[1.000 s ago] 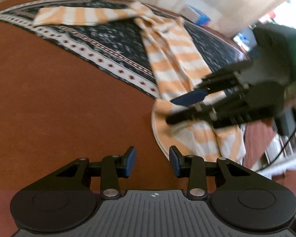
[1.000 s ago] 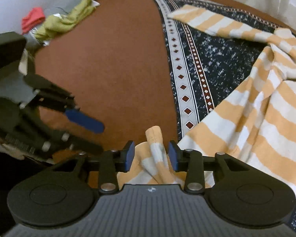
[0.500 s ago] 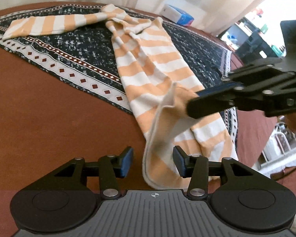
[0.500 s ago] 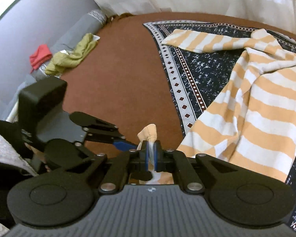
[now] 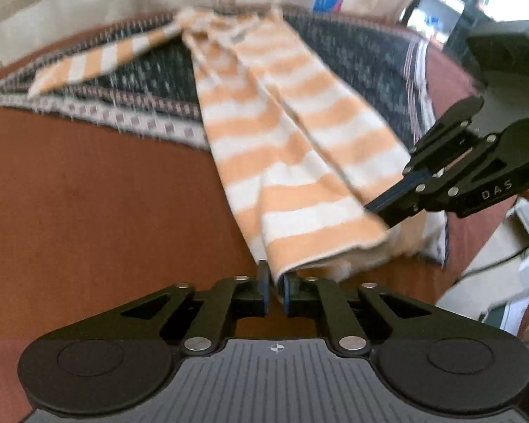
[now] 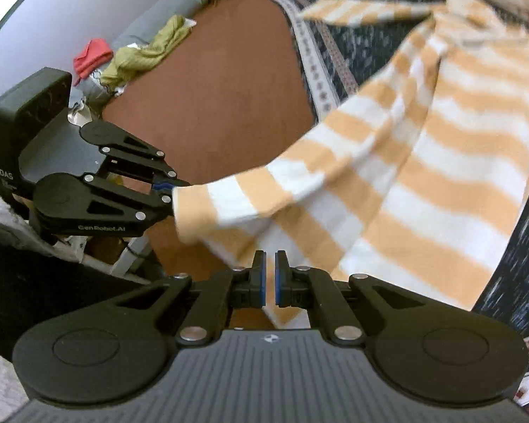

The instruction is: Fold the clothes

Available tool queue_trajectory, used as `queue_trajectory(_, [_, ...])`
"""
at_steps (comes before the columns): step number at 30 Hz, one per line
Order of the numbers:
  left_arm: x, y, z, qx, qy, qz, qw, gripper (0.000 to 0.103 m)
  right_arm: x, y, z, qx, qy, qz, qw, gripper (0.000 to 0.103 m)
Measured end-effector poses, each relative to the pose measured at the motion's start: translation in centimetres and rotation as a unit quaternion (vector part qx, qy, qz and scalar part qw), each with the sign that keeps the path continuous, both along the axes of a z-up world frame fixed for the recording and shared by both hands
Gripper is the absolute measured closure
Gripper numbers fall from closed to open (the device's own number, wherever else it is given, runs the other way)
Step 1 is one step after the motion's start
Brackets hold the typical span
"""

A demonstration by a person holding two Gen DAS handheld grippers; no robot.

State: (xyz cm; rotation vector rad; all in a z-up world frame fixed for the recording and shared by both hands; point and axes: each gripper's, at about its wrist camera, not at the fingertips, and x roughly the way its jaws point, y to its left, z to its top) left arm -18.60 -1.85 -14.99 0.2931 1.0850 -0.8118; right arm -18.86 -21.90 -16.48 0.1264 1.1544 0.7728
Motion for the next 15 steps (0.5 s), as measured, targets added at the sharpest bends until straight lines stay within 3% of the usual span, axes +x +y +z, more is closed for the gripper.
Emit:
queue_trajectory(3, [-0.8,0.9,-0.3,0.017,0.015,0.01,0.9997,0.077,-0.5,-0.3,-1.1,-0.004,0.015,-0.008,1.0,0.094])
queue_trajectory(8, [-0.5,3.1,0.9,-0.009,0.025,0.078,0.9966,0.073,-0.9,-0.9,-1.5,0.014,0.027,-0.066,0.997,0.089])
queue_trajectory(12, [1.2,2.1,0.8,-0.023,0.01,0.119,0.9926,0.073,-1.0,-0.2,-2.2,0.022,0.036,-0.081,0.996,0.072])
queue_trajectory(15, [1.7,0.2,0.4,-0.03,0.008,0.108,0.9937,0.073,-1.2,0.3,-2.8,0.029,0.042,-0.092,0.994,0.072])
